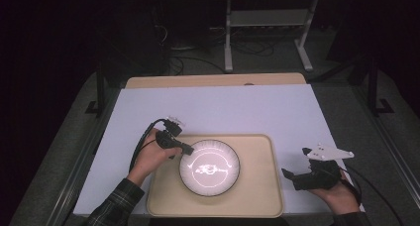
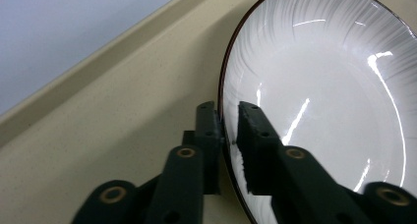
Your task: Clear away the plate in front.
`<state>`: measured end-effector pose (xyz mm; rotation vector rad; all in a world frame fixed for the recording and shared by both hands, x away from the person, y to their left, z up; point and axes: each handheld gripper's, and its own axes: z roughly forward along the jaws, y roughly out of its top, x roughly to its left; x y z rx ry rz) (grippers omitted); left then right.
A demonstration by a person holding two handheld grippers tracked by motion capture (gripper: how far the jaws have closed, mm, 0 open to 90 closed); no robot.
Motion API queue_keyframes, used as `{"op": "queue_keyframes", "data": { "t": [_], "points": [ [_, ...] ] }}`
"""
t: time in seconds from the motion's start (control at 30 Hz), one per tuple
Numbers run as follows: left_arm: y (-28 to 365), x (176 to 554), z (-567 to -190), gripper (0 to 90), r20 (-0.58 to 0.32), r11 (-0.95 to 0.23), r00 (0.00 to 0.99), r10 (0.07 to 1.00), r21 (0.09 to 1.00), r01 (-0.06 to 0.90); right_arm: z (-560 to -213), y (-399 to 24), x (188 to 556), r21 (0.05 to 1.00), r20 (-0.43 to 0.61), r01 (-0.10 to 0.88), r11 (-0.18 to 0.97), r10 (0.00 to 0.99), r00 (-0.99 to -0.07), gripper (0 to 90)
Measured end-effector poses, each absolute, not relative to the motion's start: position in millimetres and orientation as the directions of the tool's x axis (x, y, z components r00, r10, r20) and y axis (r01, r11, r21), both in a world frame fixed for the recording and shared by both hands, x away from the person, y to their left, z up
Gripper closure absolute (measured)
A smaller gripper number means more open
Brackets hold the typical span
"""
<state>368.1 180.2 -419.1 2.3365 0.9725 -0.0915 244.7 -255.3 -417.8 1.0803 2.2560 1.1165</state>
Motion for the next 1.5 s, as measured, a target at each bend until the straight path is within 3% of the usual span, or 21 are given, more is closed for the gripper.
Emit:
{"op": "queue_keyframes", "data": {
  "t": [0.4,0.5,1.1,1.5],
  "points": [
    [183.7,366.3,-410.1,23.7,-0.205,-0.552,0.757,0.62,0.572,0.607,-417.7,-256.1,244.1,0.8,-0.016,0.464,0.381,0.786,-0.618,1.0],
    [185.2,364.7,-408.6,26.5,-0.187,-0.538,0.739,0.648,0.574,0.617,-417.8,-255.8,244.0,0.799,-0.019,0.463,0.383,0.786,-0.618,1.0],
    [214.2,346.9,-393.1,15.6,-0.163,-0.501,0.733,0.661,0.632,0.592,-417.9,-255.8,243.9,0.798,-0.025,0.462,0.386,0.788,-0.616,1.0],
    [243.4,329.6,-383.7,15.5,-0.143,-0.427,0.69,0.71,0.691,0.583,-417.8,-255.6,244.5,0.799,-0.027,0.46,0.388,0.787,-0.616,1.0]
  ]
}}
